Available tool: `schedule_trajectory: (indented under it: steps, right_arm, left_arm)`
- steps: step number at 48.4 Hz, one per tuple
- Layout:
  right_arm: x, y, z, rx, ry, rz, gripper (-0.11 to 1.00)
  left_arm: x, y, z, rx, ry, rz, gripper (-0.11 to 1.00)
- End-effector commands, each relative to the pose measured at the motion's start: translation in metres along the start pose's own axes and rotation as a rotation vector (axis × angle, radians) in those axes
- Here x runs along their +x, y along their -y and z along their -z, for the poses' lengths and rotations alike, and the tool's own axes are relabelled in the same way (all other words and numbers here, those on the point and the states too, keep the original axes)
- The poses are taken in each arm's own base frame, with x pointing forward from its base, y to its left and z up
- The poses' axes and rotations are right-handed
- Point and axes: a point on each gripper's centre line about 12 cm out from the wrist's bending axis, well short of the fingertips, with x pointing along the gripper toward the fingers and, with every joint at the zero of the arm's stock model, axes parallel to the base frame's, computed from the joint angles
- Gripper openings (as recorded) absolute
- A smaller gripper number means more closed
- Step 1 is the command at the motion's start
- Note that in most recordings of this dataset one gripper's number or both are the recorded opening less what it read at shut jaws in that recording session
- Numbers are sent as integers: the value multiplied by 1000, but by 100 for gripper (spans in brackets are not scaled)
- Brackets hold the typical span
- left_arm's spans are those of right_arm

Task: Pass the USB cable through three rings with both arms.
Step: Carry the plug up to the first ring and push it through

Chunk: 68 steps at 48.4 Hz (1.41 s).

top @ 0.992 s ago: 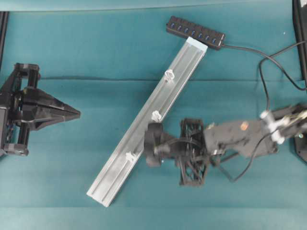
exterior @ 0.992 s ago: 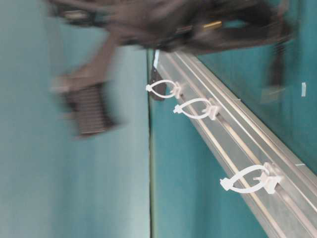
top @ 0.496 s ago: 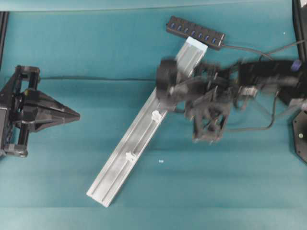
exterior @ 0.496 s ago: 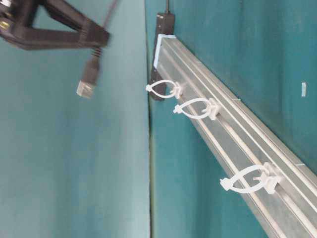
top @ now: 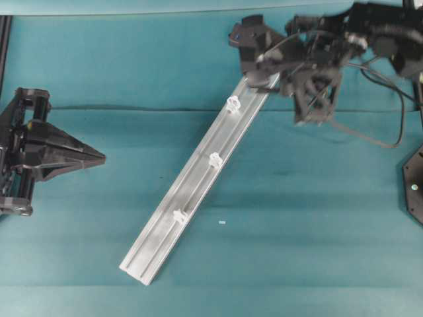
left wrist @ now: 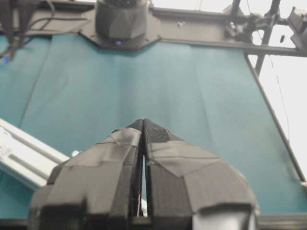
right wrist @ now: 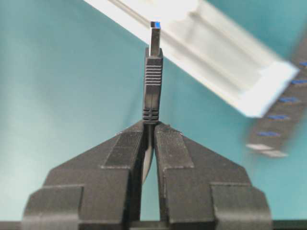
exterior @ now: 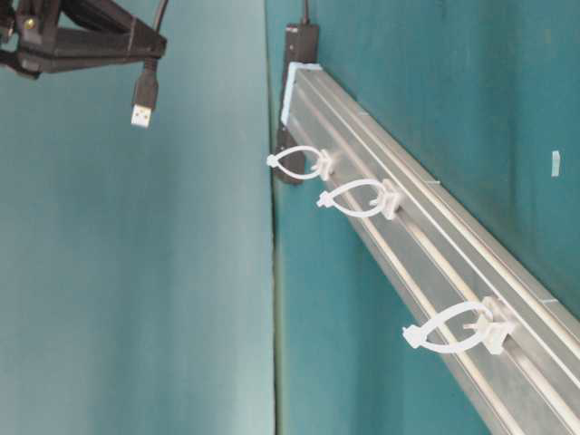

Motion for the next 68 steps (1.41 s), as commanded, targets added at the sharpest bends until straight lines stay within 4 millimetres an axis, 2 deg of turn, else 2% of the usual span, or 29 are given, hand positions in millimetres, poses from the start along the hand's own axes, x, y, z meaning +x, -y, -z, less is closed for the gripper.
schedule_trajectory:
  steps: [1,6,14,23,32,41,55,68]
  right_arm:
    - [1,16,11,-67,-6,20,7]
    - [11,24,21,-163,-23,19,7]
    - [34,26,25,-301,-52,-10,7]
    - [64,29,18,-356,-44,-6,7]
    - [86,32,15,-470,-40,-4,7]
    - [102,35,13,-558,-45,-13,7]
    - [124,41,9,-562,-27,16,7]
    - [129,38,3,-570,-8,29,7]
  left_arm:
    - [-4,2,-11,-10,39,9,1]
    - [-7,2,-13,-35,51,11,3]
    - [-10,3,-17,-38,66,14,7]
    - [-9,3,-12,-42,31,12,9]
    - [-9,4,-12,-42,29,14,9]
    - [-8,3,-11,-42,23,13,9]
    - [-8,3,-8,-44,-9,9,9]
    - [-8,3,-7,-44,-10,8,10]
